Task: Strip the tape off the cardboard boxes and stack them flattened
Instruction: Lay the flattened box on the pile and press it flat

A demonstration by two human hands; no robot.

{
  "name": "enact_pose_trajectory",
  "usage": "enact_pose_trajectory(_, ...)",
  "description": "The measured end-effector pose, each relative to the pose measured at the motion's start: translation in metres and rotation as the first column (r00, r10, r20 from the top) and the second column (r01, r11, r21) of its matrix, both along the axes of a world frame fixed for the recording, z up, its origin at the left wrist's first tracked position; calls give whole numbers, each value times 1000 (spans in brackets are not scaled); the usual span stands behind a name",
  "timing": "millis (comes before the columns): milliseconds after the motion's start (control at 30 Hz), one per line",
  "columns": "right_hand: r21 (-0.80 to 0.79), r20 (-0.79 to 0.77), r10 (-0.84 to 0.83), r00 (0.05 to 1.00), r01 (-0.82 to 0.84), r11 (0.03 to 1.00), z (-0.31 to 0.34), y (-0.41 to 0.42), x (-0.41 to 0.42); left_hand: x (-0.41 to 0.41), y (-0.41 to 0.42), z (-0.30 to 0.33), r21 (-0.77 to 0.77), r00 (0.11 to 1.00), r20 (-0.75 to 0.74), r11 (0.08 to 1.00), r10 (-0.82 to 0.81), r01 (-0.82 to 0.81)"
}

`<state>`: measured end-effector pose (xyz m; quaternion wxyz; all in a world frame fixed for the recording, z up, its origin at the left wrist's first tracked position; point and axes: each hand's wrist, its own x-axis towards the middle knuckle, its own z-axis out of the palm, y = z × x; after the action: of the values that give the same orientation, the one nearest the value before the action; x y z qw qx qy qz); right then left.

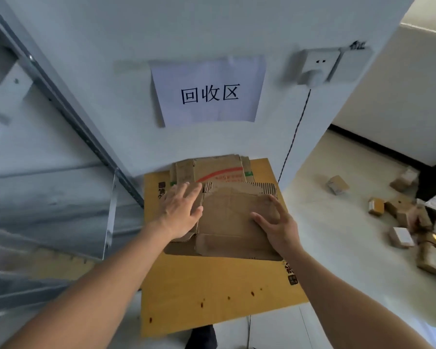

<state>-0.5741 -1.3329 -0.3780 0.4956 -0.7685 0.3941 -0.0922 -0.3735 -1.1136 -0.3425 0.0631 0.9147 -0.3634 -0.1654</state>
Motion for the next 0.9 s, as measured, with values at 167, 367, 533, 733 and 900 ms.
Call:
enact_pose_trajectory(167, -5, -51, 55, 997, -55, 998, -18, -29, 73, 70, -35, -33, 11, 999, -47, 1000, -10, 11)
enact_pose_trajectory(367, -25, -107, 115, 988, -118, 993, -54, -71, 149, 126, -59, -81, 76, 993, -116, 997, 0, 9)
enact_pose_trajectory(533, -29, -172, 132, 976, -139, 990, -79, -88, 180, 146, -73, -113, 107, 984, -178, 994, -11, 30)
enact_pose_trajectory(733, -122, -336, 113, 935, -163, 979, -95, -96, 194, 155, -78, -137, 130, 977, -211, 989, -43, 71)
enact_pose_trajectory(900, -225, -442, 81, 893, -198, 954, -101, -99, 205, 159, -71, -149, 88, 976, -207, 992, -65, 85)
